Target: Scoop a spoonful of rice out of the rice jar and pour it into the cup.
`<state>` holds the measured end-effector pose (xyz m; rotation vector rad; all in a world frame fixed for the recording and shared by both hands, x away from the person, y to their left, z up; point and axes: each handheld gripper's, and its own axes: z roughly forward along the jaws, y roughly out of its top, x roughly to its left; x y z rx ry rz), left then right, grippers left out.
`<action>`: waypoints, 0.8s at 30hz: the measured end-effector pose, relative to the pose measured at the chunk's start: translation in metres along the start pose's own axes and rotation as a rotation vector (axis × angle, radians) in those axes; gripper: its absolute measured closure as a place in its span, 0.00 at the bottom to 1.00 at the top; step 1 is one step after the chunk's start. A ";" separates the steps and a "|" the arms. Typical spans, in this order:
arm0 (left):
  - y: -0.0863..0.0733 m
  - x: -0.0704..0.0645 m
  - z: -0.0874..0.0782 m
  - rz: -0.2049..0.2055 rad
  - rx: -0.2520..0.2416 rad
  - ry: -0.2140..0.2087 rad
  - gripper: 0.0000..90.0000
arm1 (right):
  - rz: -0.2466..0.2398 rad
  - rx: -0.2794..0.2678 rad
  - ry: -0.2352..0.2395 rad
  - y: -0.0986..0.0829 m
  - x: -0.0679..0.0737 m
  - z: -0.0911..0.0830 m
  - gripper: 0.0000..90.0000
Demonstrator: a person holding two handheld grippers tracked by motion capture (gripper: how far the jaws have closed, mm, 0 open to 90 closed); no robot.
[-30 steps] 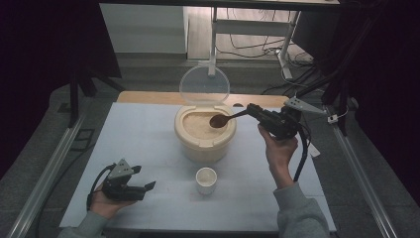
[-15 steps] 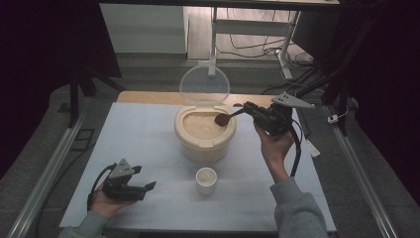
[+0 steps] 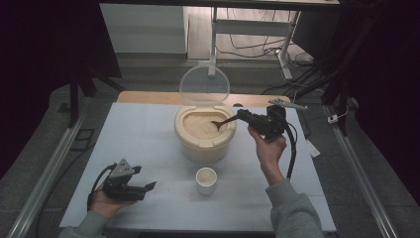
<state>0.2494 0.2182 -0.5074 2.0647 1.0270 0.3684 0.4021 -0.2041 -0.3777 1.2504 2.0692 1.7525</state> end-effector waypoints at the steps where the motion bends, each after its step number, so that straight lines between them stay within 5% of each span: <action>1: 0.000 0.000 0.000 0.001 0.001 0.000 0.22 | 0.000 0.000 0.000 0.000 0.000 0.000 0.92; 9: 0.000 0.000 0.000 0.003 0.000 0.003 0.22 | 0.090 0.013 0.006 -0.002 -0.002 0.003 0.92; 18: 0.000 0.000 0.000 0.008 0.002 0.005 0.22 | 0.265 -0.004 0.039 -0.003 -0.021 -0.004 0.92; 24: 0.000 -0.001 0.001 0.015 0.005 0.010 0.22 | 0.332 -0.007 0.055 -0.005 -0.029 -0.008 0.92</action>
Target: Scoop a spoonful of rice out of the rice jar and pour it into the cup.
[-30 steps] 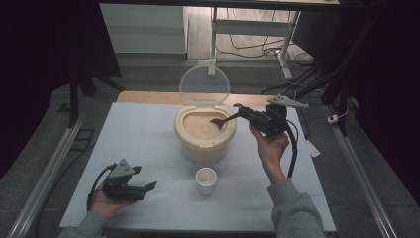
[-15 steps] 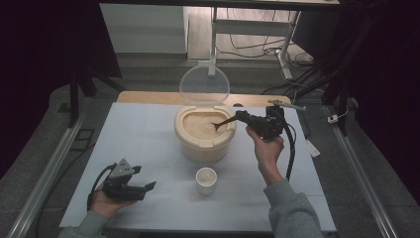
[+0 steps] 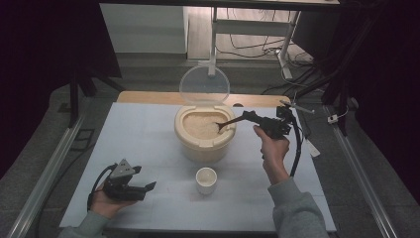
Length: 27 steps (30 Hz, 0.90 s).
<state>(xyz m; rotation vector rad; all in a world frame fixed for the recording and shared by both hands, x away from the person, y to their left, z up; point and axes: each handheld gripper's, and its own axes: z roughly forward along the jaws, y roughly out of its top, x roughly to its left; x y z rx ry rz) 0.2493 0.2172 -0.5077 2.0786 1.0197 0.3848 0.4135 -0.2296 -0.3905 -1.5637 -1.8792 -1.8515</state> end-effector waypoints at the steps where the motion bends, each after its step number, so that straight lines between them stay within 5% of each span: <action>1: 0.000 0.000 0.000 0.001 0.001 0.001 0.22 | 0.007 -0.002 0.003 0.000 -0.001 -0.001 0.92; 27: 0.000 -0.001 0.001 0.007 0.003 0.001 0.22 | 0.147 -0.045 0.061 0.004 -0.018 -0.015 0.92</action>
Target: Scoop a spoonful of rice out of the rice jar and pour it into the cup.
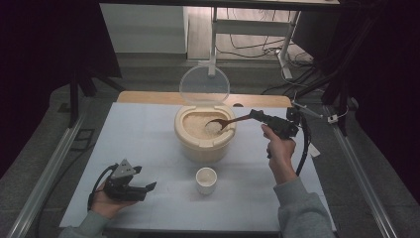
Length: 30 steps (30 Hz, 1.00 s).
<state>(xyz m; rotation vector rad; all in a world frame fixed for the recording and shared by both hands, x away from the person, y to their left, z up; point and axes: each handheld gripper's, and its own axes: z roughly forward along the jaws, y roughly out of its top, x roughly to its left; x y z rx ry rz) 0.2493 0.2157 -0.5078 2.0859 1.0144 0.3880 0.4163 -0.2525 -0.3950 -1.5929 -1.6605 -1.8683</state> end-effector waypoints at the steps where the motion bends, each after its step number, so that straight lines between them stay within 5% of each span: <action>1: 0.000 0.000 0.000 0.000 0.000 0.000 0.22 | 0.000 0.000 0.000 0.000 0.000 0.000 0.92; 13: 0.000 0.000 0.000 0.003 0.000 0.001 0.22 | 0.056 0.010 0.022 0.002 -0.005 -0.001 0.92; 30: 0.000 0.000 0.000 0.000 0.000 0.002 0.22 | 0.087 0.047 0.087 -0.001 0.004 -0.021 0.92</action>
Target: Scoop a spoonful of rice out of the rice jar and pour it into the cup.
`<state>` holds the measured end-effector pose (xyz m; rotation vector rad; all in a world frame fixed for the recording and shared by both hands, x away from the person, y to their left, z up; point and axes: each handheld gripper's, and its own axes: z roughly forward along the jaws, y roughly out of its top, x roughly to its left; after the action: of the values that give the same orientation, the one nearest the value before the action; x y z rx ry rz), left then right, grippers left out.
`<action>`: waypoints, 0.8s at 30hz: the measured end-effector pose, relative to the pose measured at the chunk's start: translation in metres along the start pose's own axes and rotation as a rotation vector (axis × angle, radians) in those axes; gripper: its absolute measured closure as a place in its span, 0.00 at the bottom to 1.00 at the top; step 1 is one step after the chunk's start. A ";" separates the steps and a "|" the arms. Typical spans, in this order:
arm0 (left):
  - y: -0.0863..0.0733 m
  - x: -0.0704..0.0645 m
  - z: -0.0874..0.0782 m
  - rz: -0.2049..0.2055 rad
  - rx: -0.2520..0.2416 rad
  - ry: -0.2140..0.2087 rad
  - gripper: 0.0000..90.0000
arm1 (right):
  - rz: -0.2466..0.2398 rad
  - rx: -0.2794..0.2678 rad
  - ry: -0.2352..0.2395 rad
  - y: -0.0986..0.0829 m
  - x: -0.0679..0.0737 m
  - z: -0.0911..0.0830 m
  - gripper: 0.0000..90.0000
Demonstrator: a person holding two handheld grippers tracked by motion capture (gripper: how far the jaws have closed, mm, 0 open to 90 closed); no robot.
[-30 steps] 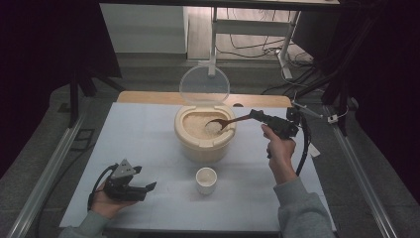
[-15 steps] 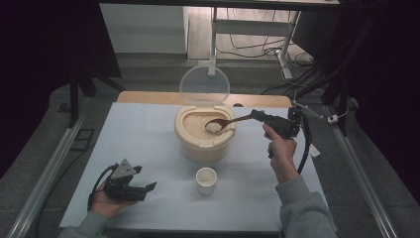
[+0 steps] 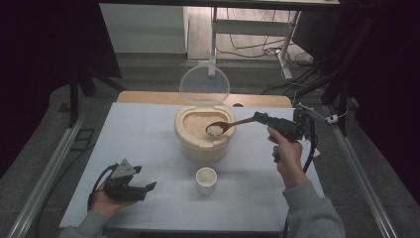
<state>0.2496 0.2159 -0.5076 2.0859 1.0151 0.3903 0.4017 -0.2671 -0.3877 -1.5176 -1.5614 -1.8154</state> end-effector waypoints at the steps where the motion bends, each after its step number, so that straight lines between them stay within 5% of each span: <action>1: 0.000 0.000 0.000 0.000 0.001 0.000 0.22 | -0.003 0.008 0.001 -0.002 0.002 -0.004 0.92; 14: -0.001 0.001 0.001 -0.007 0.004 0.003 0.22 | -0.007 0.086 0.040 -0.028 0.003 -0.017 0.92; 24: -0.001 0.002 0.001 -0.007 0.008 0.004 0.22 | -0.027 0.128 0.025 -0.042 -0.003 -0.019 0.92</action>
<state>0.2509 0.2167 -0.5092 2.0890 1.0280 0.3880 0.3614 -0.2692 -0.4098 -1.4174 -1.6595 -1.7070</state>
